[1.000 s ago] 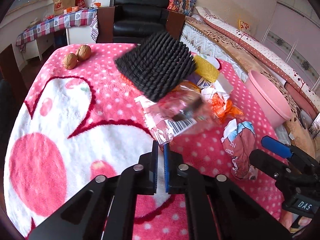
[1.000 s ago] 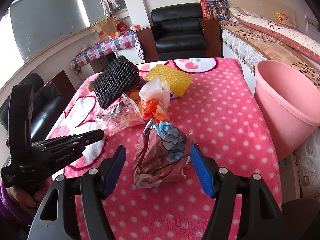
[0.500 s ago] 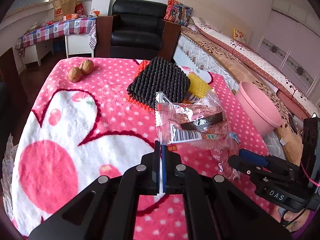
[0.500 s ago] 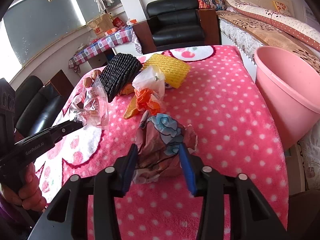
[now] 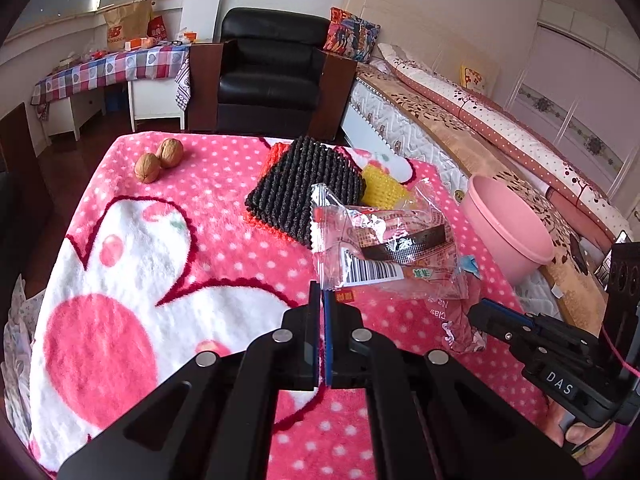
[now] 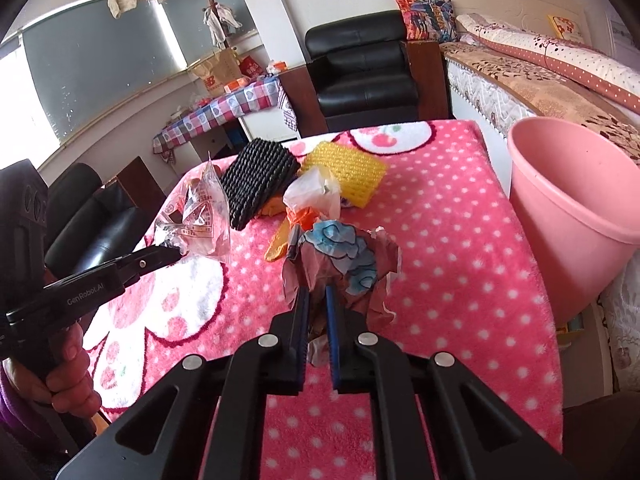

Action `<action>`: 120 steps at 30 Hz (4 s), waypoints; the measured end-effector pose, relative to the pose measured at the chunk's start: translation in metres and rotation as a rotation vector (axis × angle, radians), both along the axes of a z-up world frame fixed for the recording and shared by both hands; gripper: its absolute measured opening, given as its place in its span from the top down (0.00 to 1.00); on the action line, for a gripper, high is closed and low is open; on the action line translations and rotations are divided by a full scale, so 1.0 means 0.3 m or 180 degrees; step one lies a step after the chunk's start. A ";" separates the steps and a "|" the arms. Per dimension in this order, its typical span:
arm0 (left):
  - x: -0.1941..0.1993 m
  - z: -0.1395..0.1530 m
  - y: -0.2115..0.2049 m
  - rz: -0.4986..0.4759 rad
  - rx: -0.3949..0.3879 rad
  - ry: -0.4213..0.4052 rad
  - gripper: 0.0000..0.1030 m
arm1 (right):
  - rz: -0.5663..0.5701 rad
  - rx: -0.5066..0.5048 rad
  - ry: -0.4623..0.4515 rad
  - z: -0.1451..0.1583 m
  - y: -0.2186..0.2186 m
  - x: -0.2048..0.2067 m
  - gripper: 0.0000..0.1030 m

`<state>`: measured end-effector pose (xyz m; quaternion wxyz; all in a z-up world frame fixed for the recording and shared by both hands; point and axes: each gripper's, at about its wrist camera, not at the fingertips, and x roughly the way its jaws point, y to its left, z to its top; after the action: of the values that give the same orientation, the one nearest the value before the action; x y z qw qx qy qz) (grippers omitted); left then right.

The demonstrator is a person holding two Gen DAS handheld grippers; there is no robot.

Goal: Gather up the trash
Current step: 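Carry the clear bag and brown wrapper with both tools over the bucket, then open both tools to drop the bag and wrapper into the bucket, then move both tools back over the remaining trash on the blanket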

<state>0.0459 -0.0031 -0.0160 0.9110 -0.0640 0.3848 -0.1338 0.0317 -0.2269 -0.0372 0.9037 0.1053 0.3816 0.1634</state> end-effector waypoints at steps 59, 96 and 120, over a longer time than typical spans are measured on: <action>0.350 0.002 -0.929 -0.1052 0.0515 -0.0171 0.99 | -0.1392 0.0018 -0.0446 0.042 -0.833 0.206 0.92; 0.181 0.141 -0.723 -0.0945 0.0105 -0.0511 0.73 | -0.1248 -0.0067 -0.0676 0.182 -0.566 0.057 0.51; 0.082 0.116 -0.203 -0.0201 -0.0004 -0.0510 0.73 | -0.0713 -0.0106 -0.0427 0.128 -0.190 -0.034 0.46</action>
<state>0.0706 -0.0640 0.0189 0.9342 -0.0414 0.3124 -0.1674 0.0214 -0.2839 0.0011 0.9414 0.1211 0.3088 0.0618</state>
